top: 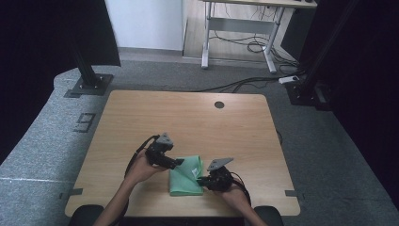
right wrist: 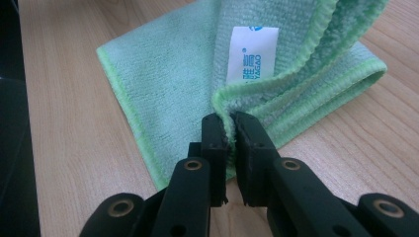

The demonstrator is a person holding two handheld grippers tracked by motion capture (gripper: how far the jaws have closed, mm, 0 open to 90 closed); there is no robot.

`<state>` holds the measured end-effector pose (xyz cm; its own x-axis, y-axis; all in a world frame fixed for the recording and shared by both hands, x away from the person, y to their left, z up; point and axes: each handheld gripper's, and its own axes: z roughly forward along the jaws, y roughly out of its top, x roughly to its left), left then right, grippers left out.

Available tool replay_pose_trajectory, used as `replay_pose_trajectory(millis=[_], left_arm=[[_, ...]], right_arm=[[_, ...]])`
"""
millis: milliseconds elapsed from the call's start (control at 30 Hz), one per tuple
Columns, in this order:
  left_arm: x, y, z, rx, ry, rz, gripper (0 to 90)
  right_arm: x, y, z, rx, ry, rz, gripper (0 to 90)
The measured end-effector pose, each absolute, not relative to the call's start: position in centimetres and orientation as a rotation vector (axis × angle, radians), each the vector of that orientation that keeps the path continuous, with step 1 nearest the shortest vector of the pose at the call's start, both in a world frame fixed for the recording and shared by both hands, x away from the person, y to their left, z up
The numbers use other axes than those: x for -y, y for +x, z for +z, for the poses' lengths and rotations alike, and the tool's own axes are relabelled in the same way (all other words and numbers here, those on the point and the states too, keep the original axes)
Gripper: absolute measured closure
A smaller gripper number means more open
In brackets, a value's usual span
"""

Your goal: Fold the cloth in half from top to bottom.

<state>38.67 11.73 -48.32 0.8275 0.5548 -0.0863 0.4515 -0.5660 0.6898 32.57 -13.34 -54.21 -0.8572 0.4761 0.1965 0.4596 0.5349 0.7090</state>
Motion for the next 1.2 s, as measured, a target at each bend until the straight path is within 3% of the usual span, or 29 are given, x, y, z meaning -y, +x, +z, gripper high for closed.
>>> replay_pose_trajectory(millis=[400, 500, 633, 667, 733, 867, 1200], left_arm=[[-6.1, 40.7, -47.3, -0.671, 2.336, 0.071, 35.3], [-5.9, 41.0, -47.9, -0.661, 2.357, -0.039, 50.7], [-5.9, 40.8, -48.2, -0.636, 2.395, -0.083, 74.5], [-5.9, 40.7, -48.2, -0.630, 2.404, -0.087, 74.5], [-6.2, 40.3, -47.9, -0.611, 2.414, -0.077, 84.2], [-6.8, 39.6, -47.4, -0.594, 2.407, -0.073, 84.6], [-9.9, 36.4, -47.1, -0.610, 2.359, -0.031, 82.7]], right_arm=[[13.4, 32.5, -54.3, -2.732, 0.840, 1.266, 81.5], [13.5, 32.6, -54.3, -2.734, 0.841, 1.272, 81.5], [13.5, 32.6, -54.3, -2.736, 0.845, 1.279, 81.6], [13.5, 32.6, -54.3, -2.736, 0.846, 1.281, 81.6], [13.6, 32.7, -54.4, -2.734, 0.841, 1.290, 81.5], [13.5, 32.6, -54.3, -2.734, 0.832, 1.288, 79.3], [13.6, 31.9, -53.4, -2.731, 0.757, 1.240, 61.8]])
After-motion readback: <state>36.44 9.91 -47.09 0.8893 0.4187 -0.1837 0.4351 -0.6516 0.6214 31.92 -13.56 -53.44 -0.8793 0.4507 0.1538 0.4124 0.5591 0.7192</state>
